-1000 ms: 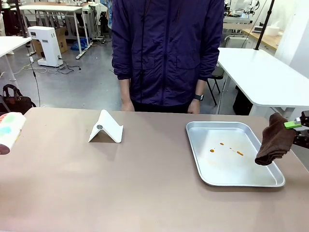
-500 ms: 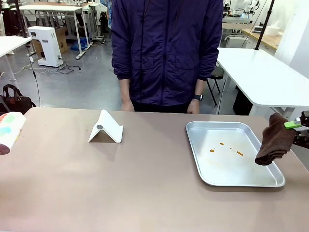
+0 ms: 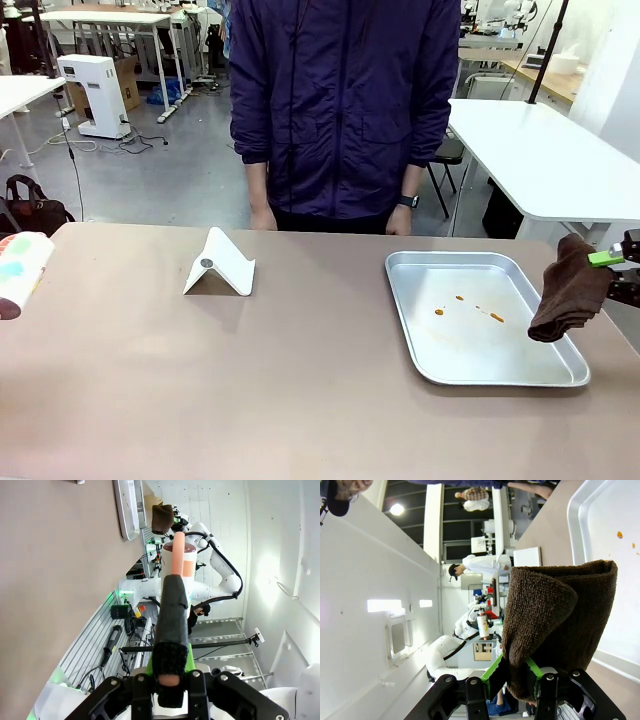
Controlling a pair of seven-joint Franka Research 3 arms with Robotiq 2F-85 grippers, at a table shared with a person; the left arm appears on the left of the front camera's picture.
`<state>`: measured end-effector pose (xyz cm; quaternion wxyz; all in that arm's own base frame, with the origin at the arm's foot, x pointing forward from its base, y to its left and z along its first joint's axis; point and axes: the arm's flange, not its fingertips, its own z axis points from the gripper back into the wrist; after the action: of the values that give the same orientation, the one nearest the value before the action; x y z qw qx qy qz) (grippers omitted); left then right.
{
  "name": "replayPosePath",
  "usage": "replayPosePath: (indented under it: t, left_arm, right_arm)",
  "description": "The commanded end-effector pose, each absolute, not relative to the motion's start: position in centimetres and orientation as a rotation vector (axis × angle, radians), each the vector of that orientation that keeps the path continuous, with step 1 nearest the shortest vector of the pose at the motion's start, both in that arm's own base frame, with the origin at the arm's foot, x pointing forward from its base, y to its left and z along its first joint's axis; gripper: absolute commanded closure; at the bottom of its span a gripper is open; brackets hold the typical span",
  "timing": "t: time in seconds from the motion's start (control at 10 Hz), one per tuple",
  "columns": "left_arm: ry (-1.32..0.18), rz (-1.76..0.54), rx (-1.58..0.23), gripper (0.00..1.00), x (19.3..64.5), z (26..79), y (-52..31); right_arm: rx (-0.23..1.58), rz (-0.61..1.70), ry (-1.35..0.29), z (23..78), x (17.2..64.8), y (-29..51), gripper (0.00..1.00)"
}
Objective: Clean the surface of the table.
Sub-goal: Clean the area not pointed to by the person.
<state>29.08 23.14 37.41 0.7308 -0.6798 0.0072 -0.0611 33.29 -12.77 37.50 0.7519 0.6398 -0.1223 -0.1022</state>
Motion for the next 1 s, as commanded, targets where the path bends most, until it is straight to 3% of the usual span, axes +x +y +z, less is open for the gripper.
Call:
replayPosePath:
  t: [0.0, 0.1, 0.3, 0.7, 0.8, 0.9]
  left_arm:
    - [0.012, -0.136, -1.508, 0.78, 28.8, 37.8, 22.7]
    - [0.012, -0.136, -1.508, 0.78, 28.8, 37.8, 22.7]
    - [0.012, -0.136, -1.508, 0.78, 28.8, 37.8, 22.7]
    - [0.012, -0.136, -1.508, 0.78, 28.8, 37.8, 22.7]
    - [0.012, -0.136, -1.508, 0.78, 28.8, 37.8, 22.7]
    - [0.012, -0.136, -1.508, 0.78, 28.8, 37.8, 22.7]
  right_arm:
    - [1.397, -0.223, -0.267, 37.5, 33.3, -12.8, 0.86]
    - [1.334, -0.122, -0.197, 38.2, 33.2, -11.9, 0.86]
    - [1.131, -0.006, -0.058, 39.9, 37.8, -9.0, 0.86]
    - [0.751, 0.014, 0.088, 40.1, 45.6, -5.9, 0.86]
    - [0.650, -0.003, 0.032, 39.8, 46.6, -5.6, 1.00]
    - [0.581, -0.026, 0.016, 39.6, 47.2, -5.7, 1.00]
